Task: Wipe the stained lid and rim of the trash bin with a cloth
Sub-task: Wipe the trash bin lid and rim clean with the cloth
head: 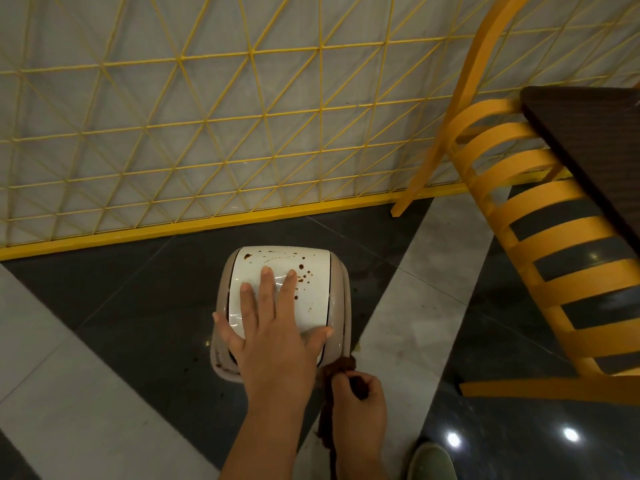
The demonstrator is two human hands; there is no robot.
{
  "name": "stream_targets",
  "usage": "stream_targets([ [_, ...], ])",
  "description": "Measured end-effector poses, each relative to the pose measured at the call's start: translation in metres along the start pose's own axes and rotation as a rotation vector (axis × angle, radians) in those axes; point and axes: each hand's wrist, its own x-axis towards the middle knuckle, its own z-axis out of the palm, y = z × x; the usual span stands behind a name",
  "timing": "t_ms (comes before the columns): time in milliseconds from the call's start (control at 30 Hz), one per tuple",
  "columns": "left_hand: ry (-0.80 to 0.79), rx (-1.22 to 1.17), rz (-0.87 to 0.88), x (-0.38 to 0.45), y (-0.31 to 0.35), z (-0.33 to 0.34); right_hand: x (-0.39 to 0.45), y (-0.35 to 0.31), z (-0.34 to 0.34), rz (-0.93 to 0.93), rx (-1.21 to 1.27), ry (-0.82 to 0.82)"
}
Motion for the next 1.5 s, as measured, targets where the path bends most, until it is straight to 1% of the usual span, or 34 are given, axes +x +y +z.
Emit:
stream_targets([
  [67,-0.004,-0.001,-0.007,0.000,0.000,0.000,0.000,0.001,0.001,0.050,0.030,0.014],
  [200,-0.010,-0.003,-0.013,0.000,0.001,0.000,-0.005,-0.004,-0.001,0.079,0.023,-0.022],
  [400,0.005,-0.007,-0.011,0.000,0.001,0.001,0.004,-0.022,-0.004,0.007,0.100,-0.048],
  [533,0.006,0.001,-0.019,0.000,0.001,0.002,0.024,-0.039,-0.008,-0.073,0.088,-0.132],
  [633,-0.002,-0.005,-0.029,0.001,0.002,0.003,0.025,-0.023,-0.007,-0.080,-0.002,-0.142],
  [767,-0.002,-0.011,-0.029,0.002,0.002,0.003,0.018,-0.005,-0.009,0.001,0.026,-0.163],
  [933,-0.002,-0.016,-0.025,0.001,0.002,0.003,0.033,-0.048,-0.013,-0.105,-0.004,-0.234],
  [1067,-0.013,-0.019,-0.029,0.001,0.002,0.002,0.038,-0.064,-0.014,-0.112,-0.059,-0.268],
  [1233,-0.027,-0.028,-0.007,0.004,0.000,0.000,0.029,-0.048,-0.024,-0.024,-0.058,-0.325],
  [1367,-0.044,-0.042,0.034,0.003,-0.007,-0.004,0.013,-0.029,-0.017,-0.035,-0.047,-0.294],
  [1500,-0.045,-0.055,0.044,0.003,-0.009,-0.006,-0.006,-0.020,-0.016,0.022,-0.008,-0.280],
])
